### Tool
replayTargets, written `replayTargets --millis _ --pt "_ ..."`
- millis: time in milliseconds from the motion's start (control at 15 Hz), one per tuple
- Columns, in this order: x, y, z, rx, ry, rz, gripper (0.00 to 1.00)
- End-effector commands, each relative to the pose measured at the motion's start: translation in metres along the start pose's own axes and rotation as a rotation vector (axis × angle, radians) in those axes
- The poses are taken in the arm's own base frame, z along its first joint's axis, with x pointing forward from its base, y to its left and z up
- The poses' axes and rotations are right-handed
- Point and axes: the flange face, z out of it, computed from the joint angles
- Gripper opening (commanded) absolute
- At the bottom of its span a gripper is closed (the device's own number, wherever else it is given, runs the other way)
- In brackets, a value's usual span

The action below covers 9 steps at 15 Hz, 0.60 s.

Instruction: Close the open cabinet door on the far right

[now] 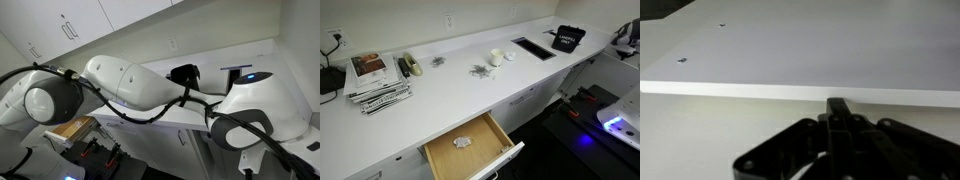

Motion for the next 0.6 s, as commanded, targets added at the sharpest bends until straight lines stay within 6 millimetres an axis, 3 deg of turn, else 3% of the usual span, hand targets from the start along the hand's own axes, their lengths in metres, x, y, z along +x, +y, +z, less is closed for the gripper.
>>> replayTargets --millis 0,533 --pt "0.007 -0.003 0.011 -0.008 -0.001 -0.044 0.0" --pt "0.016 0.005 0.022 -0.014 -0.016 -0.019 0.0"
